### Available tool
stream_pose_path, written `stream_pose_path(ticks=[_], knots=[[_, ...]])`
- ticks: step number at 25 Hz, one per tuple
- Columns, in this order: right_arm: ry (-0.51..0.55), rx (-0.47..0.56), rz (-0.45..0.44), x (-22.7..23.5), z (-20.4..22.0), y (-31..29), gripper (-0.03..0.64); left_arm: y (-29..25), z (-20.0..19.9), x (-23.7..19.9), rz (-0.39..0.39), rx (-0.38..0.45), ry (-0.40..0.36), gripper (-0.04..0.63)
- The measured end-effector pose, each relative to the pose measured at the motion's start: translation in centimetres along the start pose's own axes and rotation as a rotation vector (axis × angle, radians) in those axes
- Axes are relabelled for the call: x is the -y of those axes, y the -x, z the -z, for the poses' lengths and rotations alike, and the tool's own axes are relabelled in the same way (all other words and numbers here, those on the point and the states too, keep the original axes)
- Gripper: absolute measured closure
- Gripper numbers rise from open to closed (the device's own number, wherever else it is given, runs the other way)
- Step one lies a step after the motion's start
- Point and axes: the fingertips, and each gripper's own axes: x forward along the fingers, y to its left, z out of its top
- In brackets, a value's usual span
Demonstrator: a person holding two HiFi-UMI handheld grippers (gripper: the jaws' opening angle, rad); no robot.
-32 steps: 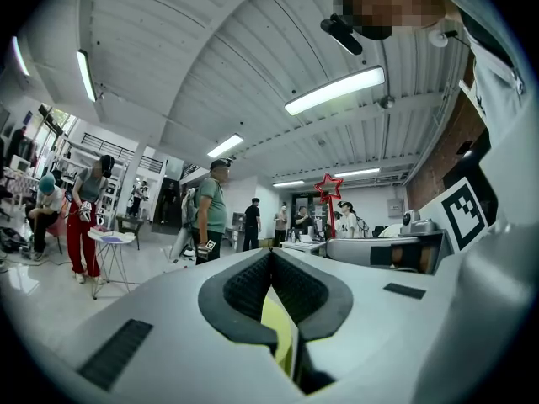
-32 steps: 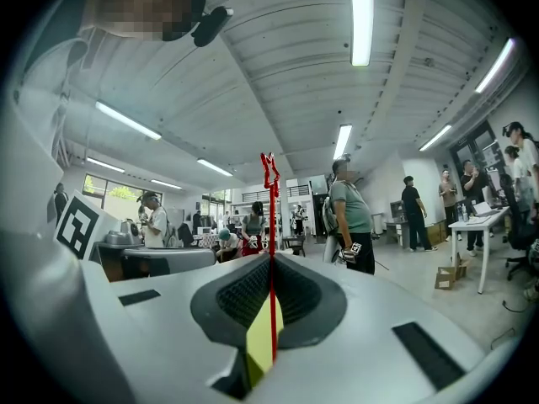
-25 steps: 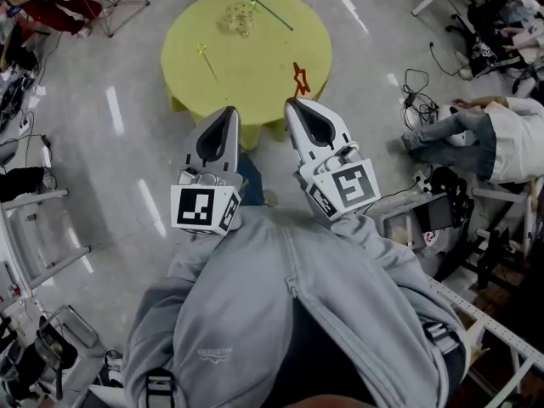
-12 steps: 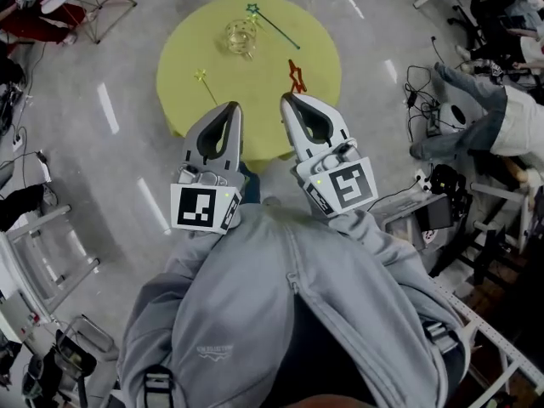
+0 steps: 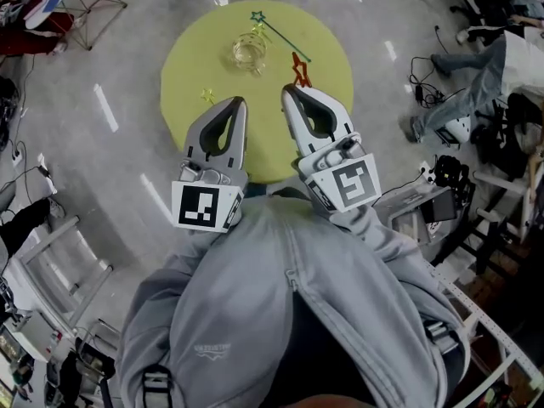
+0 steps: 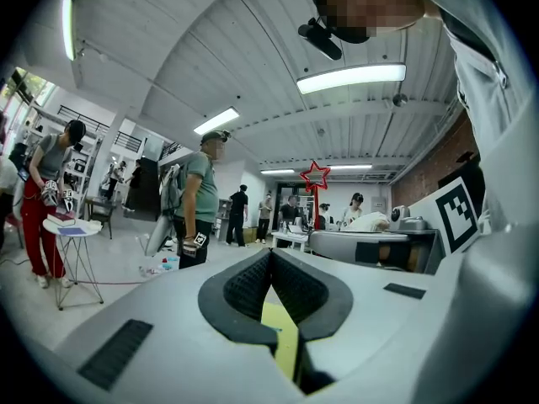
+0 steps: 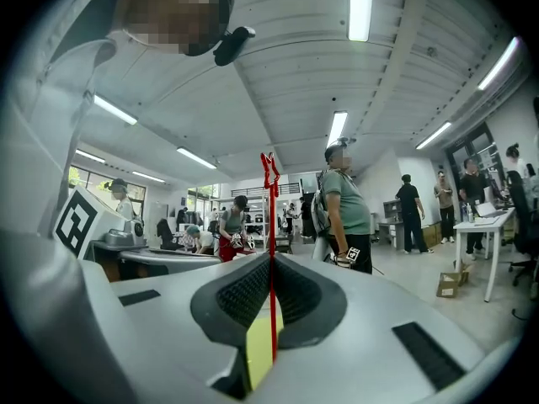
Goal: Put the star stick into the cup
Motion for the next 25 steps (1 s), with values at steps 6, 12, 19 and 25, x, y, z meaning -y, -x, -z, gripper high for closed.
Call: stream_pose_path(ticks=[6,12,19,25], knots=[[-0.008,-0.009,0.014,0.7,0.3,-3.2,0.583,-2.0,0.2,-2.7,0.020,-0.016,0.000,0.578],[-0.017,-0.008,0.027,1.6,0.8,-4.8,0.583,-3.0,1.4,-3.9,0.023,-0.035,0.024,0.578],[-0.015,-0.028,0.000,2.7,2.1,-5.9,0.583,-4.2,3.0,-4.3,0.010,-0.050,0.048,0.578],[-0.023,-0.014,-0.023,3.9,2.9,-7.4,0.583,-5.9,4.2,-5.0,-0.003,-0.070,0.044,0.578]])
